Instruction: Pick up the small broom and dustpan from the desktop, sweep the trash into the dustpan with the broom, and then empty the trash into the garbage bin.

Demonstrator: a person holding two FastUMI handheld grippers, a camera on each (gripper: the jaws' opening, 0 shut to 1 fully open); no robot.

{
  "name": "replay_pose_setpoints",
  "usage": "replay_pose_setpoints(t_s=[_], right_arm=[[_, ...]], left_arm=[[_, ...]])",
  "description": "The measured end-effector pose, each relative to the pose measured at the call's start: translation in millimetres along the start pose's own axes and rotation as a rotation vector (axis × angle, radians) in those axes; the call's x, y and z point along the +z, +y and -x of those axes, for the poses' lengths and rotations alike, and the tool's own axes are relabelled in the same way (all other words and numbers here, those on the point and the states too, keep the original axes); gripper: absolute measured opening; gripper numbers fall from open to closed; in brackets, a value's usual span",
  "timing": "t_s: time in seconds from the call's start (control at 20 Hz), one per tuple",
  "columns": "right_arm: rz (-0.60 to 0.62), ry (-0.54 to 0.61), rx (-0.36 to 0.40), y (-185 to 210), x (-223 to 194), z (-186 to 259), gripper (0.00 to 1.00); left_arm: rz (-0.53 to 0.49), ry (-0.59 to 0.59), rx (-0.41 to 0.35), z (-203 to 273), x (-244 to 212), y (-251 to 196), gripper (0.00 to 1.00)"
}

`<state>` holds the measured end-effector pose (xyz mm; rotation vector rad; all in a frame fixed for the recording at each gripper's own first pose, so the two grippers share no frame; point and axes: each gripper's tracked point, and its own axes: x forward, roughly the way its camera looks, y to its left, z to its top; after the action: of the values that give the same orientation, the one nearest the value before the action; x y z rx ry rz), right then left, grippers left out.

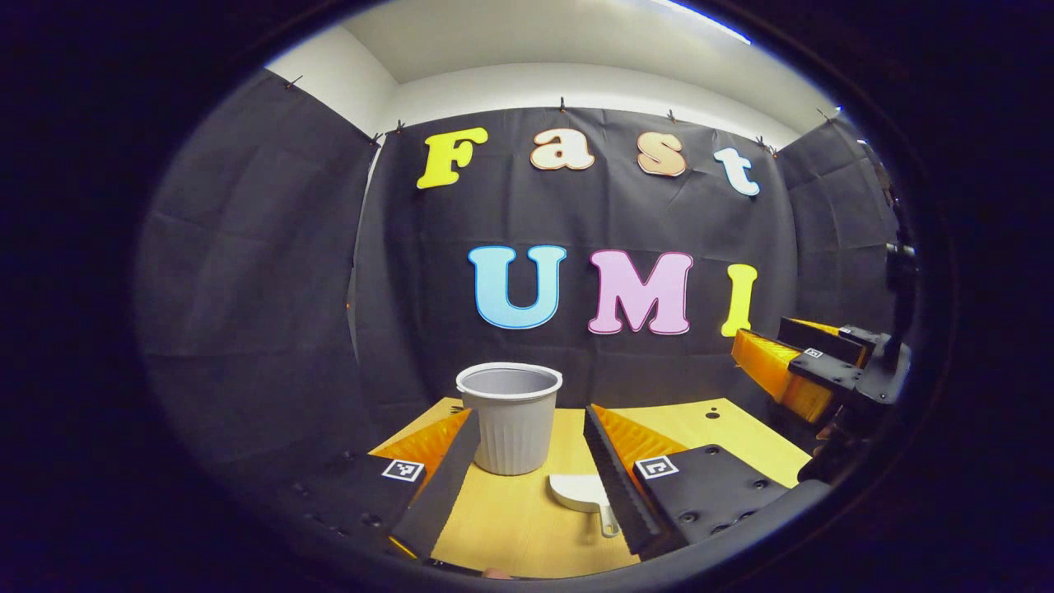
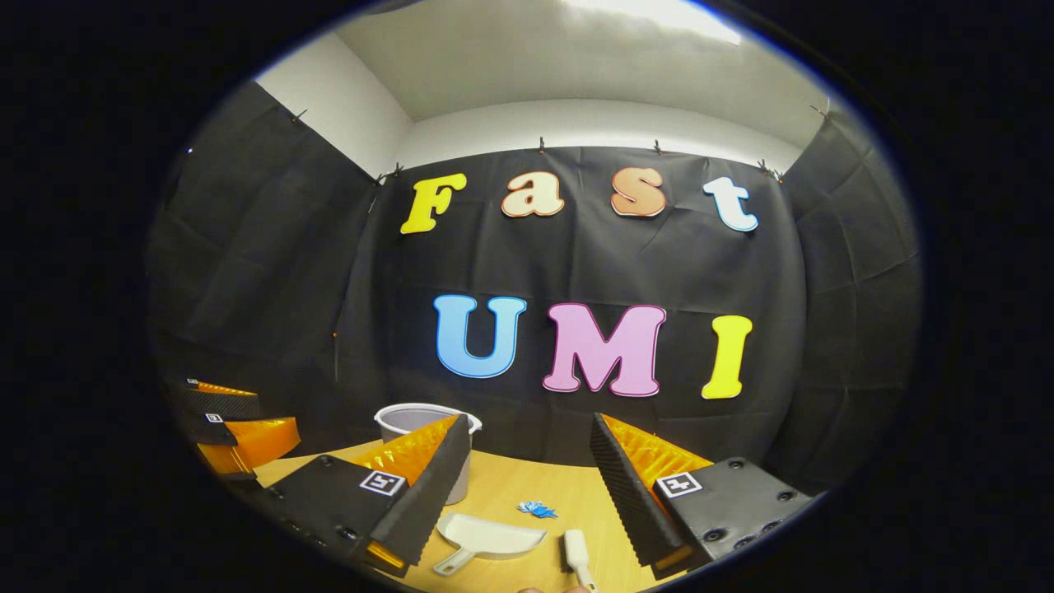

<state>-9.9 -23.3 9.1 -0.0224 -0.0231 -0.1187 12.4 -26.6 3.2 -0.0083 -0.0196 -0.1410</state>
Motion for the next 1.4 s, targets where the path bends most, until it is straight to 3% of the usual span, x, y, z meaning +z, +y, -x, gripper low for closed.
replay_pose_setpoints(t_s=[0.25, 0.5, 0.9, 1.4], right_arm=[[-0.002, 0.005, -0.05, -16.2, 1.0, 6.4, 0.94], [0.005, 0.015, -0.081, -36.1, -1.6, 10.1, 0.94], [0.022, 0.011, -0.102, -47.6, 3.5, 16.1, 0.94], [0.02, 0.004, -0.098, -52.7, 10.3, 18.3, 0.94]], left_arm=[[0.14, 0.003, -0.106, -6.4, 2.2, -18.6, 0.76], [0.158, 0.004, -0.107, -12.6, 5.4, -23.2, 0.76], [0.048, -0.089, -0.12, -12.9, 17.0, -43.9, 0.76], [0.033, -0.05, -0.161, -14.4, 6.8, -66.2, 0.76]])
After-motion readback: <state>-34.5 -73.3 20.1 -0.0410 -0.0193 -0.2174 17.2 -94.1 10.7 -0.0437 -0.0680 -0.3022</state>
